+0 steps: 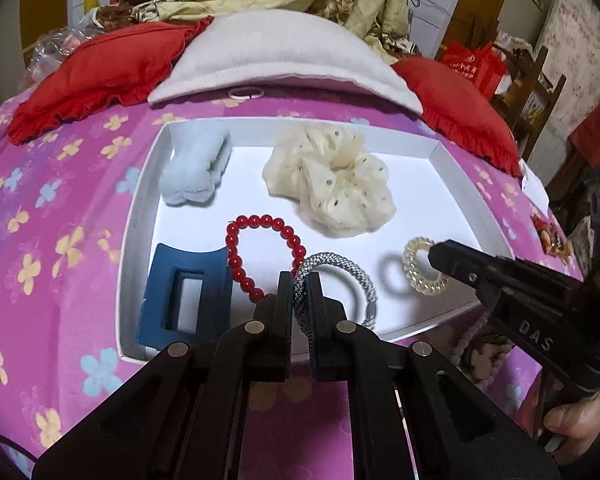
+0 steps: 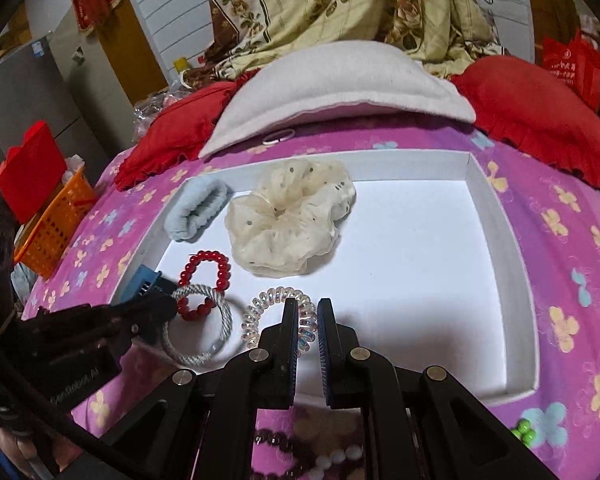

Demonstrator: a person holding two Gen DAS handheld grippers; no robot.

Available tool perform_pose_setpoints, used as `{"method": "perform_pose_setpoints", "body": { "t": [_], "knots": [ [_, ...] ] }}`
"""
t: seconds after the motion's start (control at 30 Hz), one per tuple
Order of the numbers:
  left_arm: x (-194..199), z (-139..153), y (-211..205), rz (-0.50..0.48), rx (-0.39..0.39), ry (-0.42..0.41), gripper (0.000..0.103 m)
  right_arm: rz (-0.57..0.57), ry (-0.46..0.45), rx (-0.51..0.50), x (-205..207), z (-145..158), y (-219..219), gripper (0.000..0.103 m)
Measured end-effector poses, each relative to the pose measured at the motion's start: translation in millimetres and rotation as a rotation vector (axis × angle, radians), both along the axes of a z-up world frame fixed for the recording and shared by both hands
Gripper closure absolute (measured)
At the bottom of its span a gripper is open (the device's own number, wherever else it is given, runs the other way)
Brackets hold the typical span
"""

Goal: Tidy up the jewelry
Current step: 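Lower the silver bracelet and gold hair tie into the tray and release both, then move the right tool to the white pearl bracelet while the left moves to the brown bead bracelet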

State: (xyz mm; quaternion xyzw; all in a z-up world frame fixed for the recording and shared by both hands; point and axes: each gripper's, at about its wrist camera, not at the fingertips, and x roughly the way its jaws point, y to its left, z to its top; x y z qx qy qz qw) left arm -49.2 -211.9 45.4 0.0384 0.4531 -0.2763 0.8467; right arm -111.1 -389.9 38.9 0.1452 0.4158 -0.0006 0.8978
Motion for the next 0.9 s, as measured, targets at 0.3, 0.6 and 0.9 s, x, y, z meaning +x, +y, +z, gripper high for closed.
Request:
{"method": "perform_pose_setpoints", "body": {
  "t": [0.3, 0.6, 0.9],
  "knots": [
    [1.7, -1.8, 1.7, -0.001, -0.005, 0.009, 0.092, -0.003, 0.018, 0.028, 10.7, -11.2, 1.2, 0.094],
    [-18.7, 19.3, 20.0, 0.007, -0.026, -0.062, 0.077, -0.03, -0.031, 0.045, -21.5, 15.6, -13.0, 0.091],
    [-72.6, 32.1, 28.5, -0.037, -0.045, -0.112, 0.077, -0.076, -0.091, -0.04, -115.1, 32.2, -43.3, 0.062]
  ]
}}
